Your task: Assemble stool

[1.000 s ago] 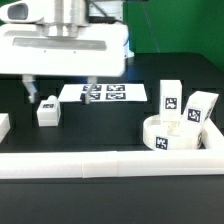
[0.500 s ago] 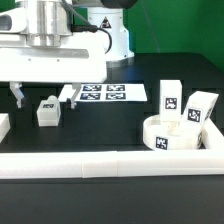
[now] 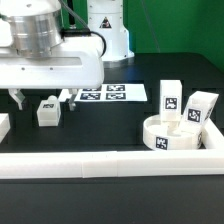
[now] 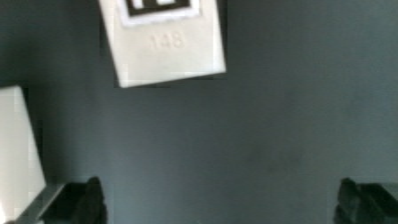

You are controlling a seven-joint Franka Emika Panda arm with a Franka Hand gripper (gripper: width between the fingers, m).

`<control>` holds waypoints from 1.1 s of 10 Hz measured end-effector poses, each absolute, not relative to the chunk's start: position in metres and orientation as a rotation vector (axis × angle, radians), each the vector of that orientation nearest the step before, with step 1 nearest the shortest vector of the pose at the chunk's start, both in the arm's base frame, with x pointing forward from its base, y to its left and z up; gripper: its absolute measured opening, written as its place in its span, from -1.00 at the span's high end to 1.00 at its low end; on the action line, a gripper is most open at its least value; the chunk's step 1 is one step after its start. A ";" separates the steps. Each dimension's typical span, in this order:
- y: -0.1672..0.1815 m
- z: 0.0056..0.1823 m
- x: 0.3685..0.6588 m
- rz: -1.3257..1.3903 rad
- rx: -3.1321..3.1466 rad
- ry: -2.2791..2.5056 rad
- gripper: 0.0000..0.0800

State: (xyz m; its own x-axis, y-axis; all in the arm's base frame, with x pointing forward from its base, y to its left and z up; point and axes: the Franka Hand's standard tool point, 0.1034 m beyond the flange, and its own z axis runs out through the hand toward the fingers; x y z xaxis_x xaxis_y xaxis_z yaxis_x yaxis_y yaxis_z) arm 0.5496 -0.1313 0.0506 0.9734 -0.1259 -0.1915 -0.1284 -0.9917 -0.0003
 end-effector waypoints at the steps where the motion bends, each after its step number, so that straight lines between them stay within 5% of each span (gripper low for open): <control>1: -0.129 0.050 0.550 0.365 -3.090 0.193 -0.62; 11: -0.127 0.034 0.512 1.260 -2.782 0.180 -0.62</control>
Offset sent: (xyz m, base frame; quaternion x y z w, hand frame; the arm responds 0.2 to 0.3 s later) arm 0.0000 0.0000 0.0000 0.0000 -0.1938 0.0000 0.9810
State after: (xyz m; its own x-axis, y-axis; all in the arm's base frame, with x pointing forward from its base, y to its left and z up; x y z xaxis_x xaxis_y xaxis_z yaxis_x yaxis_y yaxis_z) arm 0.5119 -0.1271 0.0340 0.6545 -0.0732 -0.7525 -0.1408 -0.9897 -0.0262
